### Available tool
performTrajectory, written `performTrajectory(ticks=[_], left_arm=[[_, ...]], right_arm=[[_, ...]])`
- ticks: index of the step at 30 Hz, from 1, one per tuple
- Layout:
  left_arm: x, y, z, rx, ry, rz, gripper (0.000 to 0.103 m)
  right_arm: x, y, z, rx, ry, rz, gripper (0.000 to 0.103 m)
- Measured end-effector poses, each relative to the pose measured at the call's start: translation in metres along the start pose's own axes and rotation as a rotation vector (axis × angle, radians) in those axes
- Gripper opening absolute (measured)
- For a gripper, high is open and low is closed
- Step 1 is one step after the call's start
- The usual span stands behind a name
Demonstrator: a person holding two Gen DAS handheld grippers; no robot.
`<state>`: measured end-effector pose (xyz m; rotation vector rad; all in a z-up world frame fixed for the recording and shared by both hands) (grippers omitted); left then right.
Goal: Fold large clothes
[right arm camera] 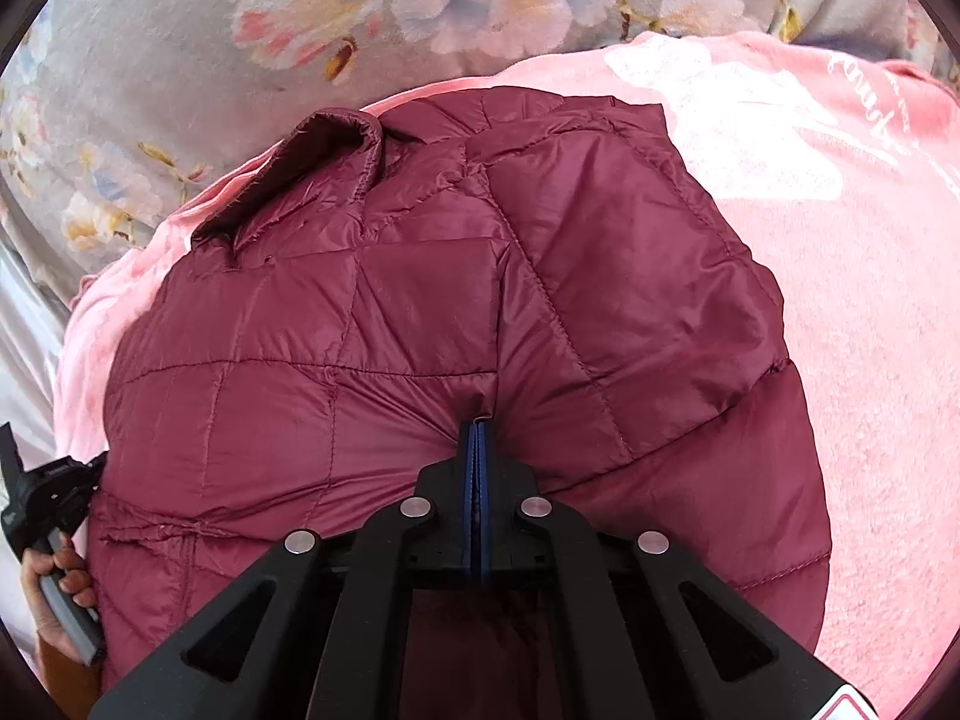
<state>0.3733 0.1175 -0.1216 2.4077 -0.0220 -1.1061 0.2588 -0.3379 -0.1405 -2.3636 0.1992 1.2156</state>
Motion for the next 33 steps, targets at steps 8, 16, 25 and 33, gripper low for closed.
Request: performTrajectory(ticks=[8,16,25,33], left_arm=[[-0.077,0.027,-0.008,0.103,0.051,0.061,0.055],[-0.062,0.145,-0.045,0.241,0.011,0.235,0.056],[0.054,0.209,-0.058,0.190,-0.185,0.248,0.056],[0.118,0.187,-0.043,0.163,-0.295,0.184,0.057]], right_arm=[[-0.056,-0.013,-0.004,-0.043,0.048,0.002,0.038],[-0.051,-0.076,-0.082,-0.091,0.121,-0.105,0.038],[0.023,-0.082,-0.136,-0.007,0.056,-0.087,0.038],[0.087,-0.071,-0.130,0.021,-0.055,-0.070,0.042]])
Point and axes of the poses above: each gripper's, at about its wrist camera, not at the fingertips, and x roughly the way its jaws point, y to its right, z to its underside, the point moved 1 cm from there along x, roughly the way its jaws point, and after that the axes turned 1 degree about z, right-handed, at the moved point
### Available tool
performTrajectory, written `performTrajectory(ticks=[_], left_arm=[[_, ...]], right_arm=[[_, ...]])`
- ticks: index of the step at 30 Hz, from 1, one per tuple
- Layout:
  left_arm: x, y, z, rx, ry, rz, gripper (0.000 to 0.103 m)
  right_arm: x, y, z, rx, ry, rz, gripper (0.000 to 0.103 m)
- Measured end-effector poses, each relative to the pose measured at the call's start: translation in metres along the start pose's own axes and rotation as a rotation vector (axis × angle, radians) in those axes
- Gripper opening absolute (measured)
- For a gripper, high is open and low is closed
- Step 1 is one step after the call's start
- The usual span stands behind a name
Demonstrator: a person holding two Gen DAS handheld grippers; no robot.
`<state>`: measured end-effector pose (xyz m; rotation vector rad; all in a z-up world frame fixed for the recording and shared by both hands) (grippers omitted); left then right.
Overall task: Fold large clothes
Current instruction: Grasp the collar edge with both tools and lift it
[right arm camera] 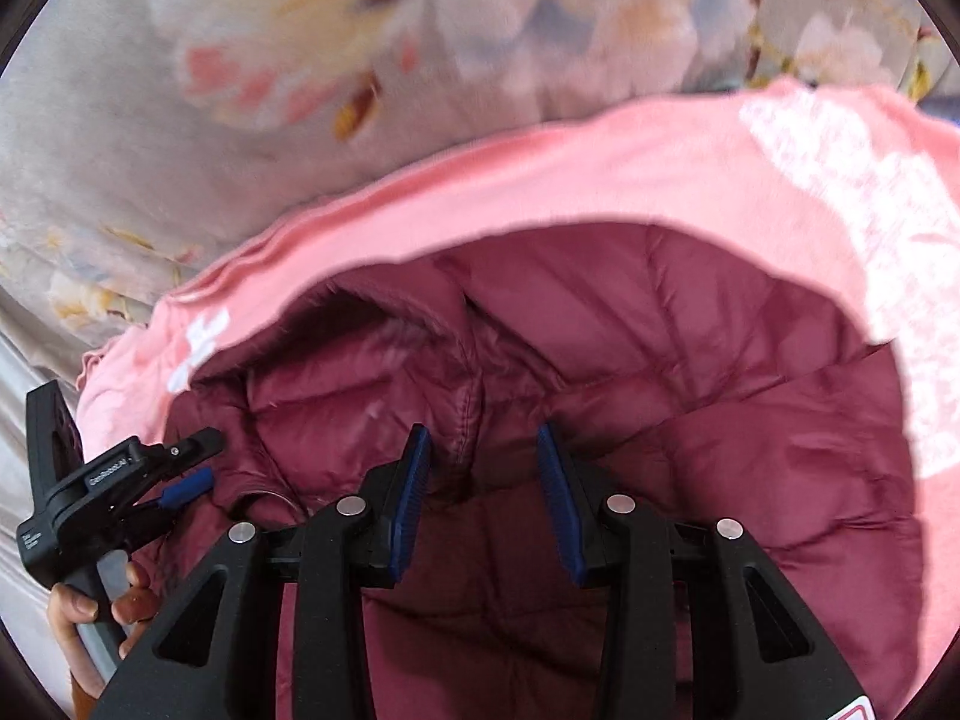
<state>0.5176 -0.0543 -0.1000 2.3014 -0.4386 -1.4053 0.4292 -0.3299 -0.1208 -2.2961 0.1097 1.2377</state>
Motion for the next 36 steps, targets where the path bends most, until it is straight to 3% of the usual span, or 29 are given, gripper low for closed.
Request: performTrajectory(ticks=[5,7,9,12,15,17,19,22,27,33,36], left_arm=[[0.005,0.010,0.003,0.012,-0.065,0.110,0.056],[0.006,0.017,0.003,0.000,-0.088,0.151,0.044],[0.004,0.024,0.004,0.003,-0.099,0.169,0.015],[-0.014,0.038,0.001,0.024,-0.072,0.200,0.010],[-0.039,0.050,-0.002,0.054,-0.017,0.228,0.008],[-0.049,0.048,0.006,0.089,0.016,0.205,0.007],[-0.044,0.041,0.015,0.121,0.030,0.130,0.007],[-0.021,0.020,0.027,0.091,-0.001,0.081,0.006],[-0.003,-0.007,0.037,0.068,-0.010,0.080,0.006],[0.002,-0.001,0.044,0.139,0.030,0.050,0.007],[-0.002,0.004,0.046,0.163,0.055,0.035,0.010]], right_arm=[[0.005,-0.021,0.010,-0.026,-0.026,-0.077,0.044],[0.006,-0.027,0.008,-0.012,-0.040,-0.113,0.034],[0.002,-0.034,0.005,-0.004,-0.045,-0.159,0.023],[-0.023,-0.044,-0.002,-0.016,0.007,-0.206,0.010],[-0.048,-0.041,0.001,-0.022,0.064,-0.238,0.009],[-0.046,-0.036,0.009,-0.046,0.061,-0.203,0.008],[-0.031,-0.028,0.019,-0.071,0.032,-0.128,0.008],[-0.016,-0.012,0.024,-0.042,0.006,-0.106,0.008],[0.000,-0.002,0.029,-0.037,-0.009,-0.088,0.007],[0.010,-0.004,0.034,-0.062,0.004,-0.058,0.004],[0.003,-0.001,0.033,-0.060,-0.004,-0.075,0.009]])
Point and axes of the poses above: each gripper's, at about its wrist camera, not at the fingertips, and x roughly the way its jaws point, y to its right, z to its underside, the point moved 1 cm from there along x, roughly the way its jaws point, and after that the axes turned 1 degree about z, right-handed, at the moved point
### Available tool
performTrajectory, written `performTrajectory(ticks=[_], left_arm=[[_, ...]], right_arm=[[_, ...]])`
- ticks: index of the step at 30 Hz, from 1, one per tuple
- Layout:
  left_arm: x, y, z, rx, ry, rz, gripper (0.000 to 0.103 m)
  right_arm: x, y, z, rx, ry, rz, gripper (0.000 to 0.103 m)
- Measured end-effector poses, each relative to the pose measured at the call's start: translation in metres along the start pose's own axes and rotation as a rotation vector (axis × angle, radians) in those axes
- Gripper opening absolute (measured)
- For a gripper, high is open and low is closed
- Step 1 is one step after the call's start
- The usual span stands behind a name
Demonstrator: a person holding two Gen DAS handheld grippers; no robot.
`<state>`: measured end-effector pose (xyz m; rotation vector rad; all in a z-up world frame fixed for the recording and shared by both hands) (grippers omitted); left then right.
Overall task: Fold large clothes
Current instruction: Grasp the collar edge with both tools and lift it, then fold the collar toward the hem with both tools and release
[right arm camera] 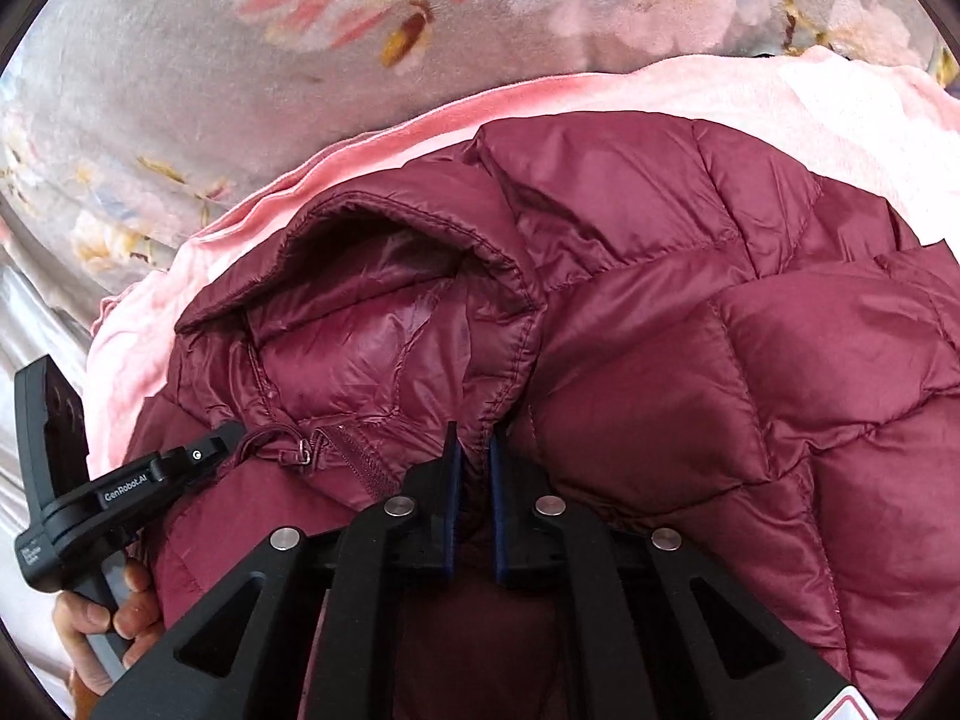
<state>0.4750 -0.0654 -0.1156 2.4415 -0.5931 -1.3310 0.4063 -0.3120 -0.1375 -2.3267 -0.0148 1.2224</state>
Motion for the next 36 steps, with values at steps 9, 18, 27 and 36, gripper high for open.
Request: performTrajectory(ticks=[9,18,27,36], left_arm=[[-0.095,0.003,-0.033,0.062,0.132,-0.021,0.043],[-0.103,0.063,-0.131,0.022,0.260,0.053,0.042],[-0.001,0.036,-0.104,0.031,0.080,-0.115,0.034],[0.006,0.011,-0.072,0.041,0.048,-0.127,0.034]], right_arm=[[-0.087,-0.011,-0.033,-0.077,0.129,0.055,0.027],[-0.079,-0.071,-0.112,-0.106,0.246,0.010,0.008],[-0.001,-0.059,-0.090,-0.157,0.120,0.123,0.002],[0.015,-0.030,-0.067,-0.130,0.068,0.153,0.000]])
Point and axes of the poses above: each gripper's, at about its wrist camera, not at the fingertips, and x roughly the way its jaws point, y to its right, z to its underside, the point moved 1 cm from there along x, roughly the way its jaws point, and after that the axes turned 1 degree about z, right-handed, at the moved point
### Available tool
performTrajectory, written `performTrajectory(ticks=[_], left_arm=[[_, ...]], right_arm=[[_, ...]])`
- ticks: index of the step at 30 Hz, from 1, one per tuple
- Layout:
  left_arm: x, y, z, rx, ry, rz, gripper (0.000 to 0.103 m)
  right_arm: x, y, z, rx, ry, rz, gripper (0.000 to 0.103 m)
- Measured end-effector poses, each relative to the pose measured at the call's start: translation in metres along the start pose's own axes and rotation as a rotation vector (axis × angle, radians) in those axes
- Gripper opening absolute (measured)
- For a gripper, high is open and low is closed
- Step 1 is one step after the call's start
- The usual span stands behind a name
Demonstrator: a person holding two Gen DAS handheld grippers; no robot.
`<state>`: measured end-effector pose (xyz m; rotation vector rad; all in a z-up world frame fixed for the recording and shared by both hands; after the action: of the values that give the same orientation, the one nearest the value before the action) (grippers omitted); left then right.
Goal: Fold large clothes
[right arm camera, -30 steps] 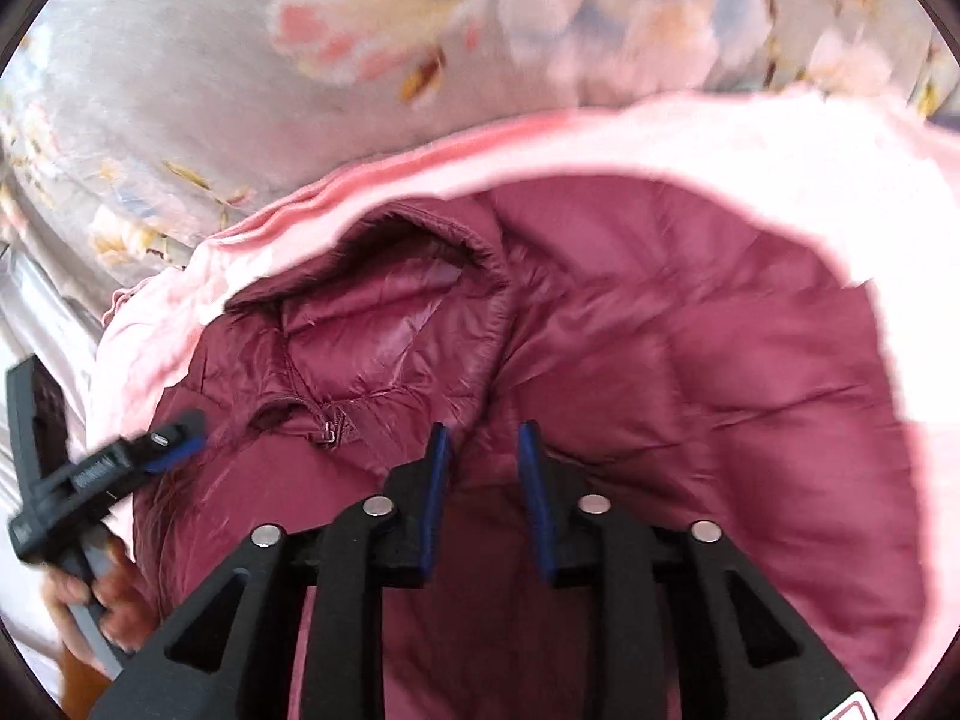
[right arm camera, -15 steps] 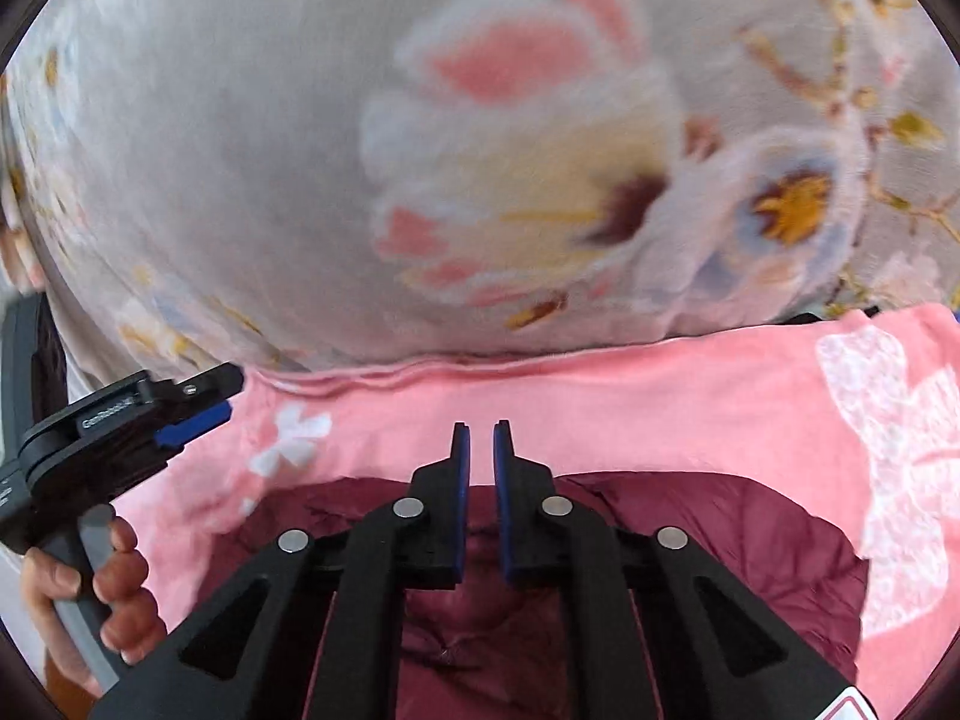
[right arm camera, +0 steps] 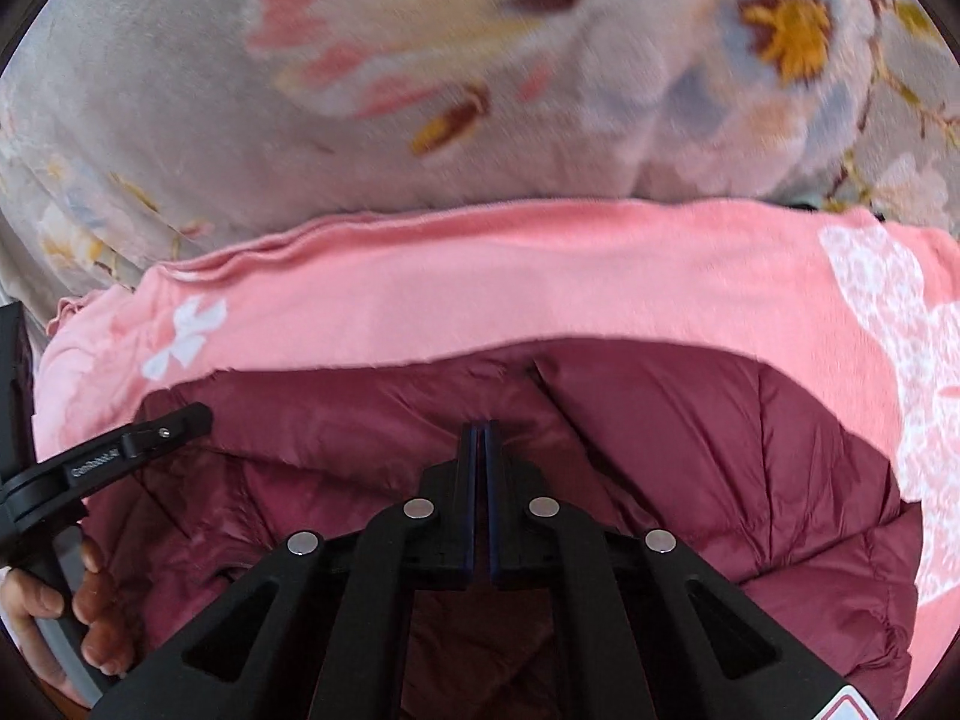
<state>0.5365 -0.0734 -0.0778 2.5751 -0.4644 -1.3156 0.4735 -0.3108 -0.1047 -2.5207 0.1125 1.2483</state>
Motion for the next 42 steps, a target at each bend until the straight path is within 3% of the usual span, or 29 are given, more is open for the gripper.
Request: performTrajectory(ticks=[9,19,30,42], left_arm=[[0.013,-0.006,0.015,0.027,-0.022,-0.028,0.036],[0.020,-0.006,0.030,0.088,0.006,-0.050,0.037],[0.025,-0.009,0.032,0.095,0.020,-0.050,0.037],[0.030,0.001,0.033,0.133,0.019,-0.096,0.037]], right_arm=[[0.014,0.005,0.009,-0.006,-0.012,0.009,0.000],[0.028,0.005,0.015,-0.005,-0.014,0.014,0.000],[0.035,0.011,0.016,0.038,-0.014,-0.028,0.000],[0.035,0.007,0.017,0.018,-0.009,-0.003,0.000]])
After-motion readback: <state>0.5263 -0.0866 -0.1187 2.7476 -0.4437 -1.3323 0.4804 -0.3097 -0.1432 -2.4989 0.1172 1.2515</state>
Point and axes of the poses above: each gripper's, at about its wrist camera, not at the fingertips, and x roughly the way its jaws point, y to its right, z to its underside, the point moved 1 cm from there along x, roughly the way its jaws point, and after that the axes turned 1 degree about z, right-handed, at the moved point
